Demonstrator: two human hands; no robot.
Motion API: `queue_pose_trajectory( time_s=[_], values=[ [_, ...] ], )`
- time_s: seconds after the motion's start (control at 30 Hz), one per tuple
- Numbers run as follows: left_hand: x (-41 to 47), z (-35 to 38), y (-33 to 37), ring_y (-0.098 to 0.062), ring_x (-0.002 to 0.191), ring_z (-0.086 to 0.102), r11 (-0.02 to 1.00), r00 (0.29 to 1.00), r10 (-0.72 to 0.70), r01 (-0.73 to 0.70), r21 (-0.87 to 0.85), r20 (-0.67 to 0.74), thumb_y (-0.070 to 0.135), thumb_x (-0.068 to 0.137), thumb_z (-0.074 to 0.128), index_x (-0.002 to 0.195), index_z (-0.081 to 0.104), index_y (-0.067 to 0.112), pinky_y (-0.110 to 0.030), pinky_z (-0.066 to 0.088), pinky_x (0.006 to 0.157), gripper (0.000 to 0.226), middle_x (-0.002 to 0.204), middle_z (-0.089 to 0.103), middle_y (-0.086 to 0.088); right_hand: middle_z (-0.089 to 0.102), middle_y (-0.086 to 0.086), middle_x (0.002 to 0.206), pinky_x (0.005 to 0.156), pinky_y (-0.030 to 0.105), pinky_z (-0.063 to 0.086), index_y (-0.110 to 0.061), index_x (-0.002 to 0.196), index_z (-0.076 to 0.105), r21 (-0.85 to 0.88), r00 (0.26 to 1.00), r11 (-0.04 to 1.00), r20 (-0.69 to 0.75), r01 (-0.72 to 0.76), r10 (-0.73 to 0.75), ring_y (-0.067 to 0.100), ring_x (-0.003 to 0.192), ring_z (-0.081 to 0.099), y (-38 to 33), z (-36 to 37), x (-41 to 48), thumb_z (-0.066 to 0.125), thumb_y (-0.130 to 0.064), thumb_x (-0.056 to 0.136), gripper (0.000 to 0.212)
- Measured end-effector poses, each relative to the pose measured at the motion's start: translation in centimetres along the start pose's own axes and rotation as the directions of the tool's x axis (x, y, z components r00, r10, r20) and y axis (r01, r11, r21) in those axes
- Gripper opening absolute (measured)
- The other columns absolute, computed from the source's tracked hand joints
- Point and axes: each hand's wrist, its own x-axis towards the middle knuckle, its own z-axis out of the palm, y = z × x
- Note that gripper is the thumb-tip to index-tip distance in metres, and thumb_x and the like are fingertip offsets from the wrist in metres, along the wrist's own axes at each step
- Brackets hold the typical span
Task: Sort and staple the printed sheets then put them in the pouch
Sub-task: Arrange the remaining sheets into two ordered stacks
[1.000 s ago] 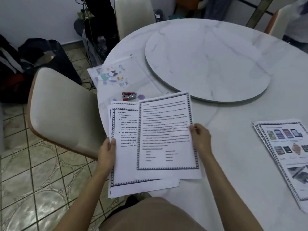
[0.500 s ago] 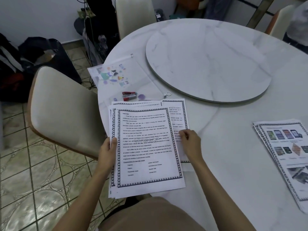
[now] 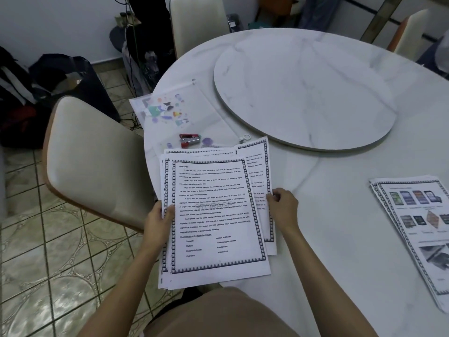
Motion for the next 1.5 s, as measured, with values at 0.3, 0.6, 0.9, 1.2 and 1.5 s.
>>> queue_pose_trajectory(
  time_s=[0.3, 0.6, 0.9, 1.2, 1.5],
  values=[
    [0.0, 0.3, 0.3, -0.026, 0.096, 0.058, 1.0, 1.0, 0.006, -0.006, 0.025, 0.005, 0.02, 0.098, 0.04, 0.113, 0.054, 0.001, -0.035, 0.046, 0.083, 0.028, 0.108, 0.062, -0.014, 0.065, 0.023, 0.106, 0.076, 0.021, 0.033, 0.003, 0.107, 0.062, 0.031, 0.963, 1.0, -0.271, -0.004, 0.012, 0.031, 0.099, 0.059, 2.2, -9.2, 1.3, 0.052, -0.013, 0.092, 0.024],
    [0.6, 1.3, 2.0, -0.021, 0.092, 0.057, 0.994, 0.997, 0.064, -0.067, 0.082, 0.038, 0.023, 0.097, 0.04, 0.122, 0.05, 0.006, -0.031, 0.044, 0.076, 0.031, 0.104, 0.058, -0.003, 0.061, 0.025, 0.116, 0.076, 0.011, 0.041, 0.006, 0.112, 0.058, 0.238, 0.846, 0.971, -0.511, -0.032, 0.153, 0.022, 0.097, 0.057, 3.2, -16.6, 2.5, 0.053, -0.016, 0.092, 0.031],
    [1.8, 0.0, 2.7, -0.021, 0.099, 0.06, 0.992, 0.994, 0.104, -0.107, 0.067, 0.034, 0.02, 0.095, 0.047, 0.113, 0.059, 0.015, -0.04, 0.049, 0.091, 0.022, 0.111, 0.064, -0.004, 0.063, 0.01, 0.095, 0.06, 0.004, 0.044, 0.0, 0.105, 0.062, 0.332, 0.933, 0.939, -0.356, 0.084, 0.042, 0.019, 0.084, 0.057, -0.1, -12.0, 1.4, 0.053, -0.017, 0.092, 0.023],
    [0.8, 1.5, 4.7, -0.015, 0.094, 0.062, 0.99, 0.986, 0.07, -0.049, -0.134, 0.154, 0.03, 0.094, 0.047, 0.12, 0.054, 0.015, -0.033, 0.051, 0.082, 0.03, 0.102, 0.064, 0.006, 0.068, 0.006, 0.089, 0.073, 0.021, 0.052, -0.009, 0.094, 0.062, 0.447, 0.999, 0.894, -0.031, -0.012, 0.029, 0.017, 0.08, 0.063, -3.2, -3.1, -3.0, 0.055, -0.017, 0.091, 0.011],
    [2.2, -2.2, 2.0, -0.022, 0.097, 0.061, 0.994, 0.998, 0.058, -0.056, -0.091, 0.014, 0.02, 0.094, 0.049, 0.11, 0.059, 0.015, -0.034, 0.051, 0.082, 0.019, 0.104, 0.064, -0.003, 0.065, 0.001, 0.082, 0.058, 0.001, 0.042, -0.014, 0.093, 0.063, 0.26, 1.0, 0.966, 0.008, 0.01, -0.012, 0.002, 0.064, 0.058, -2.5, -0.2, -4.4, 0.057, -0.013, 0.089, 0.007]
  ],
)
